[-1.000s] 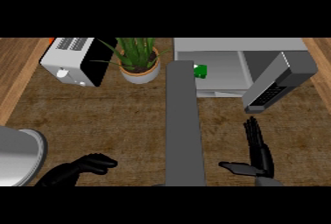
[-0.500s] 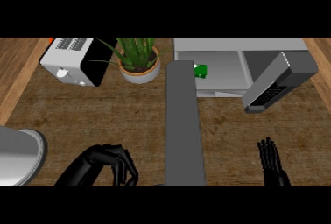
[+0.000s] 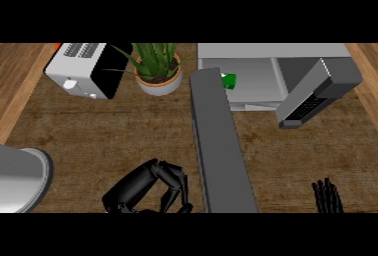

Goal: Pick up the milk, place it into the microwave and close the microwave

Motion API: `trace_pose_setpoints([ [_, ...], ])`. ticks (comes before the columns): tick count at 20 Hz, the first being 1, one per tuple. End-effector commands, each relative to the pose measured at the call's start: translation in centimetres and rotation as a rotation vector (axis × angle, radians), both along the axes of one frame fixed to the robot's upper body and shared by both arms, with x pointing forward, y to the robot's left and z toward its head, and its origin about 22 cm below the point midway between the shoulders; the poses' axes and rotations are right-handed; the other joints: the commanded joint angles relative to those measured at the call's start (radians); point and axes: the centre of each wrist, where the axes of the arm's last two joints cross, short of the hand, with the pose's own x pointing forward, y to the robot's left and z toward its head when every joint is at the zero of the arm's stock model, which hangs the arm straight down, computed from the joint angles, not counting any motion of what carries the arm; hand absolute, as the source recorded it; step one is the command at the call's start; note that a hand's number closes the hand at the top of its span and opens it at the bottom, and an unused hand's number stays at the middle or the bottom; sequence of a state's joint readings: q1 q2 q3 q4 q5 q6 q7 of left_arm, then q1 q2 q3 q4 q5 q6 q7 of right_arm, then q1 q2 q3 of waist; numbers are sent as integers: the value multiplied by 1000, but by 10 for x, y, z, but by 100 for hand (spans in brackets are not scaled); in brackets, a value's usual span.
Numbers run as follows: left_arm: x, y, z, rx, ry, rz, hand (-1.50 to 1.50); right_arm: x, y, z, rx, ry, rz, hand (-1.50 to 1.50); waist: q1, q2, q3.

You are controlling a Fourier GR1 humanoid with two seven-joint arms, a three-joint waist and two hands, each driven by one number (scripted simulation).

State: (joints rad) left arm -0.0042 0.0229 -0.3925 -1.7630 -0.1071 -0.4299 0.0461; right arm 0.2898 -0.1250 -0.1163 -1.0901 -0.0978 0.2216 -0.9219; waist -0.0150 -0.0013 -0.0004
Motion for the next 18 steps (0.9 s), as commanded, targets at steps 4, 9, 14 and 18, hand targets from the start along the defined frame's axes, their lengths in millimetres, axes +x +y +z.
trace_pose_setpoints([
  [4, 25, -66, -12, 103, -69, -92, 150, -12, -9, 13, 18, -54, 35, -150, -4, 2, 0],
  [9, 9, -108, -37, 191, -75, -121, 150, -19, -15, 33, 50, -119, 89, -150, -33, 4, -1],
  [14, 6, -132, -43, 189, 1, -131, 150, -9, -9, 49, 81, -193, 157, -150, -57, 8, 0],
  [18, -1, -137, -60, 228, 47, -79, 150, 0, -1, 77, 88, -237, 242, -150, -91, 12, -2],
])
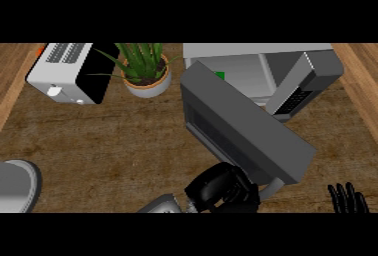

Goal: Pick up the milk, place it into the microwave and close the microwave

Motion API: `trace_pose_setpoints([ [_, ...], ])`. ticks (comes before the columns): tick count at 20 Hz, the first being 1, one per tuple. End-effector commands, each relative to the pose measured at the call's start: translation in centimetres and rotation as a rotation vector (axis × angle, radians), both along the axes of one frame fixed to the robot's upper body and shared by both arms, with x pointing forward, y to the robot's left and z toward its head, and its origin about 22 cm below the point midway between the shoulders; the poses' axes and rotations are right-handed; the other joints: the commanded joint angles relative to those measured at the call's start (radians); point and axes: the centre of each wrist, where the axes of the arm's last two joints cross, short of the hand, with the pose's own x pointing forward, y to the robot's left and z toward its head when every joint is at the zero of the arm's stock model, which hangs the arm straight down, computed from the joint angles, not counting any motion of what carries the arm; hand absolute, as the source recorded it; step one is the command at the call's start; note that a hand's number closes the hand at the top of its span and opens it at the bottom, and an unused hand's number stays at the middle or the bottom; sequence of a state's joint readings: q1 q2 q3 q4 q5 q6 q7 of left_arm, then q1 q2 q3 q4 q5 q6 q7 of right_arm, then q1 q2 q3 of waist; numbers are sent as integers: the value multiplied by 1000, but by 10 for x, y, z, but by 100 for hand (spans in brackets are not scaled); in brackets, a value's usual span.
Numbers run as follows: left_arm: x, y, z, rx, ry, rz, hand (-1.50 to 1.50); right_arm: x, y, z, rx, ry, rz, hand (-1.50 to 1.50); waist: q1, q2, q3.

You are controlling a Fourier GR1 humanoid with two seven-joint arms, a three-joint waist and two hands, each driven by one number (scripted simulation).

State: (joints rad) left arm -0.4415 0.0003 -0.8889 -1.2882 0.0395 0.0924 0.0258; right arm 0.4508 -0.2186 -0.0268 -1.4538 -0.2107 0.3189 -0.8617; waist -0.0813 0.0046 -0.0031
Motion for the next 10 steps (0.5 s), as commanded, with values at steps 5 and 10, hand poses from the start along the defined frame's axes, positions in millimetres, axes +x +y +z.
trace_pose_setpoints([
  [5, 12, -12, -11, -18, 43, 143, 150, 12, 11, 36, 37, -114, 134, -150, -71, 16, -2],
  [10, 26, -13, 3, -171, 24, 217, -150, 13, 16, 45, 57, -116, 181, -150, -120, 29, -4],
])
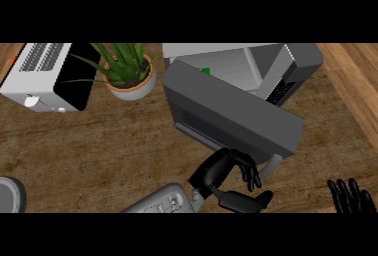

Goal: Pick up the milk, place it into the microwave and close the microwave

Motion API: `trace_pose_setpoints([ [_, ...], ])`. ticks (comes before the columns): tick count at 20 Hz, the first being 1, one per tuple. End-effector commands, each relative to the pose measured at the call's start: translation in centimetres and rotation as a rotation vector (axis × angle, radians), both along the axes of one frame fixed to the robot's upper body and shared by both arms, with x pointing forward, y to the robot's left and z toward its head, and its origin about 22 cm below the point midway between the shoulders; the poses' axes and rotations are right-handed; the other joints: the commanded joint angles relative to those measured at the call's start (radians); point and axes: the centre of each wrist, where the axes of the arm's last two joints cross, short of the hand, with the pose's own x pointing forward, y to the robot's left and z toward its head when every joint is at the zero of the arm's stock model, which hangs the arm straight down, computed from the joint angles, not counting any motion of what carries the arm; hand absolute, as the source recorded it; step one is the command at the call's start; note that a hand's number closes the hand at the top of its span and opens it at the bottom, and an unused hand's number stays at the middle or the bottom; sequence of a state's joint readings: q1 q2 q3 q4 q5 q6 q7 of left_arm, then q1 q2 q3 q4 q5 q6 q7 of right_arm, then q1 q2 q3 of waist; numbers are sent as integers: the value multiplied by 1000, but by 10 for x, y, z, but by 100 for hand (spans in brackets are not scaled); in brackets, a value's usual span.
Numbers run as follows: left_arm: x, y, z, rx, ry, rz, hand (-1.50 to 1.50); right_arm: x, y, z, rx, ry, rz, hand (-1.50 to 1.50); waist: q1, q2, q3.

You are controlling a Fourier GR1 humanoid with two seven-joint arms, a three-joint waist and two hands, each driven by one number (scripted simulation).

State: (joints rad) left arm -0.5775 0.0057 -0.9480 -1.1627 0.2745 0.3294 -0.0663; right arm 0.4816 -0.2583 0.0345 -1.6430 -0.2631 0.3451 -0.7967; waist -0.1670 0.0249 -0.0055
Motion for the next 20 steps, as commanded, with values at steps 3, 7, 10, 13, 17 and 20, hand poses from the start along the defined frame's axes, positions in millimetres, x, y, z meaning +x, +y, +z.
trace_pose_setpoints([
  [3, 19, 0, 4, -90, -47, 149, 150, 2, 4, 19, 38, -43, 93, -150, -50, 10, -2],
  [7, 44, 1, 20, -145, -50, 263, 150, 2, 5, 27, 42, -38, 132, -150, -75, 19, -2],
  [10, 58, 4, 23, -152, -46, 302, 150, 3, 3, 33, 31, -40, 168, -150, -98, 33, -1],
  [13, 70, 3, 36, -213, -44, 320, 150, 7, 7, 43, 41, -57, 194, -150, -115, 39, -3],
  [17, 83, 3, 44, -237, -52, 349, 150, 2, 8, 48, 55, -43, 213, -150, -149, 44, -1],
  [20, 93, 4, 47, -250, -52, 366, 150, 5, 7, 53, 57, -61, 215, -150, -158, 48, 1],
])
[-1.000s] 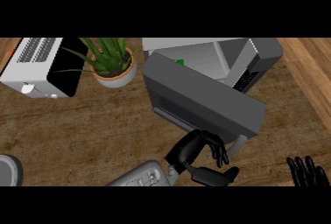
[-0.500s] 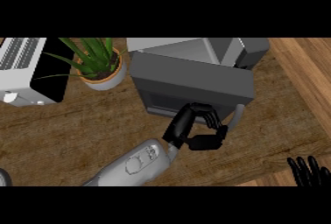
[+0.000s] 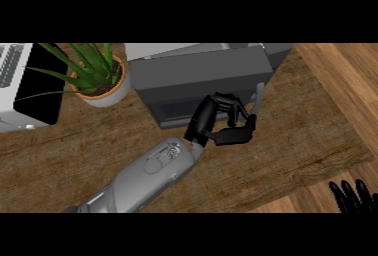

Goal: Pick up the milk, place it into the microwave and close the microwave

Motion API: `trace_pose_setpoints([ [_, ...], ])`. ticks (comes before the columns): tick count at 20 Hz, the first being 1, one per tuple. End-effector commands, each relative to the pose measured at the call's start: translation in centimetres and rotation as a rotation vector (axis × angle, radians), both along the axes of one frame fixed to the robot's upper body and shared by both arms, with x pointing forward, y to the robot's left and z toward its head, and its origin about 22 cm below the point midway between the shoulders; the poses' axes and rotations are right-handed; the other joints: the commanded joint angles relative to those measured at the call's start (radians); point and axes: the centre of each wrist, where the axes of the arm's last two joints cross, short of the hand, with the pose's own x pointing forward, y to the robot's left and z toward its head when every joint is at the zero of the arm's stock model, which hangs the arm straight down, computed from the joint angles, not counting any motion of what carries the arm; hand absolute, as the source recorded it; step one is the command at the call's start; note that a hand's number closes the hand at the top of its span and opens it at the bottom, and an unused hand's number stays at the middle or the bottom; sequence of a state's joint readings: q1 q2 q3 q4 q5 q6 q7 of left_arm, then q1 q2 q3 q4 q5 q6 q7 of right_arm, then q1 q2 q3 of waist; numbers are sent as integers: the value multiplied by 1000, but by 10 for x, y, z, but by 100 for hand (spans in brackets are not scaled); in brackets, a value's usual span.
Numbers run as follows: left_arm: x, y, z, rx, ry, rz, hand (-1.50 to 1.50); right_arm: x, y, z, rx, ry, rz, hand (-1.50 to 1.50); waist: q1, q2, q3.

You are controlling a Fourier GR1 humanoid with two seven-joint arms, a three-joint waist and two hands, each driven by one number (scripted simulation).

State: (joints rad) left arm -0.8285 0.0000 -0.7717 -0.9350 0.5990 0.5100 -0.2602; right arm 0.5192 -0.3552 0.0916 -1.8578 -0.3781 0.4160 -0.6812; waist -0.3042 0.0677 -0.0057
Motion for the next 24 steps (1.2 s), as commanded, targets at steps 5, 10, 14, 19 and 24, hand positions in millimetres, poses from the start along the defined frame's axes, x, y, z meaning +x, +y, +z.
trace_pose_setpoints([
  [5, 29, 1, 20, -42, -32, 56, 150, -2, -2, 13, 21, -16, 57, -150, -43, 10, 3],
  [10, 40, 3, 22, -51, -39, 79, 150, 0, 4, 23, 40, -38, 95, -150, -58, 21, 3],
  [14, 38, 3, 19, -61, -59, 87, 150, 3, -3, 30, 21, -40, 115, -150, -64, 23, 3],
  [19, 43, 4, 24, -90, -52, 109, 150, 1, -8, 39, 8, -56, 124, -150, -81, 19, 4],
  [24, 42, 5, 17, -84, -59, 114, 150, 2, -7, 47, 14, -77, 125, -150, -90, 22, 5],
])
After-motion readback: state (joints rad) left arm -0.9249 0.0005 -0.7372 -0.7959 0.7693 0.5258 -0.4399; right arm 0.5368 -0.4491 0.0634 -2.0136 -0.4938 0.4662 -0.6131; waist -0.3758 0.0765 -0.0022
